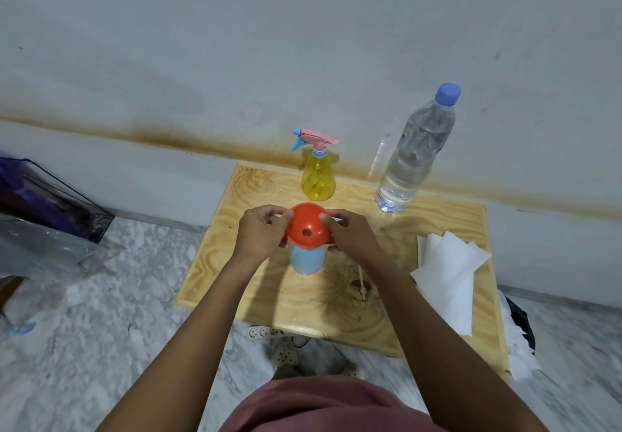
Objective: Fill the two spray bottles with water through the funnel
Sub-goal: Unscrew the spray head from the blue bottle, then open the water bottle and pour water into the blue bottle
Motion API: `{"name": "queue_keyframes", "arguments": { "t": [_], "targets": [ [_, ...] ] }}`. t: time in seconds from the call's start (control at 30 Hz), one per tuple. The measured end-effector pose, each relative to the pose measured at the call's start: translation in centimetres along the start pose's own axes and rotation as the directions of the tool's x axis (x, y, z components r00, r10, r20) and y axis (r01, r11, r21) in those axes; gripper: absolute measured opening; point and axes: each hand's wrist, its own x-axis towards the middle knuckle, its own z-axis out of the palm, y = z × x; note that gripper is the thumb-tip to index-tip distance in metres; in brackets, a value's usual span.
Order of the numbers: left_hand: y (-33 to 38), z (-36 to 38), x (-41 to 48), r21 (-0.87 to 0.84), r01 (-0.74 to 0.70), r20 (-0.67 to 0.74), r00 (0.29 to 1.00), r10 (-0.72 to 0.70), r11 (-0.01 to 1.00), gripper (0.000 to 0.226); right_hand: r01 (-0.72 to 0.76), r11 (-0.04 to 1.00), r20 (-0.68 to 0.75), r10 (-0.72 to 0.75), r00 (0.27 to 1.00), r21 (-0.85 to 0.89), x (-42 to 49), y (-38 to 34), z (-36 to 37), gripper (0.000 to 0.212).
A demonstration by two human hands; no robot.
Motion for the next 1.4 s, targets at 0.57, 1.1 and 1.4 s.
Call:
{"name": "queue_keyframes", "arguments": {
  "t": [0.57,1.1,1.4],
  "targets": [
    [9.5,4.8,0.5,0.006,-0.341,0.113,0.934,0.338,0.94,0.028,0.142,0.973,-0.54,-0.221,0.812,-0.185,0.4,1.0,-10.3,0.052],
    [16.3,18.7,9.4,0.084,-0.457,0.458,0.807,0.373,0.886,0.072,0.3,0.945,-0.288,-0.325,0.901,-0.128,9.3,0.2,-17.4,0.082],
    [16.0,18.3,7.2,0.071,-0.49,0.408,0.809,0.423,0.869,0.068,0.315,0.941,-0.371,-0.338,0.865,-0.124,7.6,0.9,-16.6,0.077]
  ]
}}
